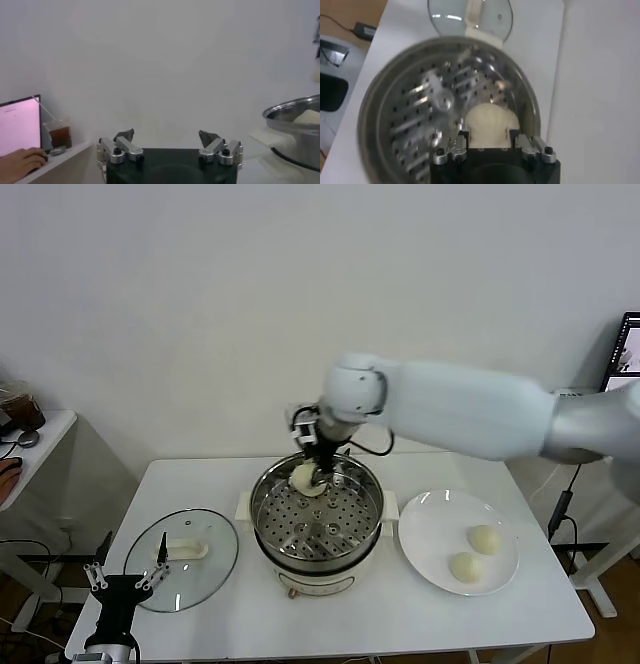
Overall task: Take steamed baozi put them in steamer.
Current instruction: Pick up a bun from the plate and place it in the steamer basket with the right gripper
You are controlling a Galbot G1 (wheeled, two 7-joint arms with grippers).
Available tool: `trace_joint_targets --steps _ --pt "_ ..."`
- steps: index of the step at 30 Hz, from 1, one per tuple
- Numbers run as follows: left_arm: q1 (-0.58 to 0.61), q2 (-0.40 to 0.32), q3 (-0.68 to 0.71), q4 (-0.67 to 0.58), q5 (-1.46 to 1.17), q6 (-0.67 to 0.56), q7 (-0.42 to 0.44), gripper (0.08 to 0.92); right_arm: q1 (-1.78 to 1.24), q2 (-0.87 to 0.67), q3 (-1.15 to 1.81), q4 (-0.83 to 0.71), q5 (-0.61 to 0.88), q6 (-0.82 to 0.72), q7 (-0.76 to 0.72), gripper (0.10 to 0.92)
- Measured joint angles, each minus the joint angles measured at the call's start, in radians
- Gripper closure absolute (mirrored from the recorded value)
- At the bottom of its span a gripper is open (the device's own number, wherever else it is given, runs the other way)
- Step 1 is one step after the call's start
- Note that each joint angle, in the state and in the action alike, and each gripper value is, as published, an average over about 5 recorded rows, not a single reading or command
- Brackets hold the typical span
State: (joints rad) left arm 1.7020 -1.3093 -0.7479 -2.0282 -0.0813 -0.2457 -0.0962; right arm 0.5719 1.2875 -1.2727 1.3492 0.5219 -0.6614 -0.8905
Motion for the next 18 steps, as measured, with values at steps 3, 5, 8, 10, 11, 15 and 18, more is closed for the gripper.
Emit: trace_joint_targets --steps 3,5,8,10,11,15,18 --pt "-0.002 0.001 -0.003 0.000 -0.001 0.000 0.000 0.177 -0.025 0.042 -0.003 -0.031 0.003 -0.016 0.011 0.541" --pt "-0.002 0.001 -0.004 0.001 -0.002 0.000 0.000 0.177 -0.042 0.065 -0.005 -0.049 0.003 -0.024 0.015 0.541" --pt "-0.003 0.000 -0.005 0.002 -0.002 -0.001 0.000 0.177 -0.065 0.092 -0.006 -0.075 -0.002 -0.033 0.021 0.541" --pt "-0.004 0.000 -0.005 0.003 -0.002 -0.001 0.000 0.177 -0.080 0.106 -0.006 -0.091 -0.007 -0.038 0.025 0.541" --pt "-0.004 0.000 -0.005 0.003 -0.003 -0.001 0.000 0.177 -0.088 0.111 -0.006 -0.098 -0.010 -0.040 0.028 0.541" --pt "-0.005 -0.001 -0.005 0.005 -0.003 -0.001 -0.001 0.177 -0.115 0.125 -0.005 -0.120 -0.016 -0.048 0.037 0.529" --pt "-0.006 -0.002 -0.005 0.005 -0.003 -0.001 -0.001 0.177 -0.127 0.130 0.000 -0.128 -0.017 -0.052 0.040 0.466"
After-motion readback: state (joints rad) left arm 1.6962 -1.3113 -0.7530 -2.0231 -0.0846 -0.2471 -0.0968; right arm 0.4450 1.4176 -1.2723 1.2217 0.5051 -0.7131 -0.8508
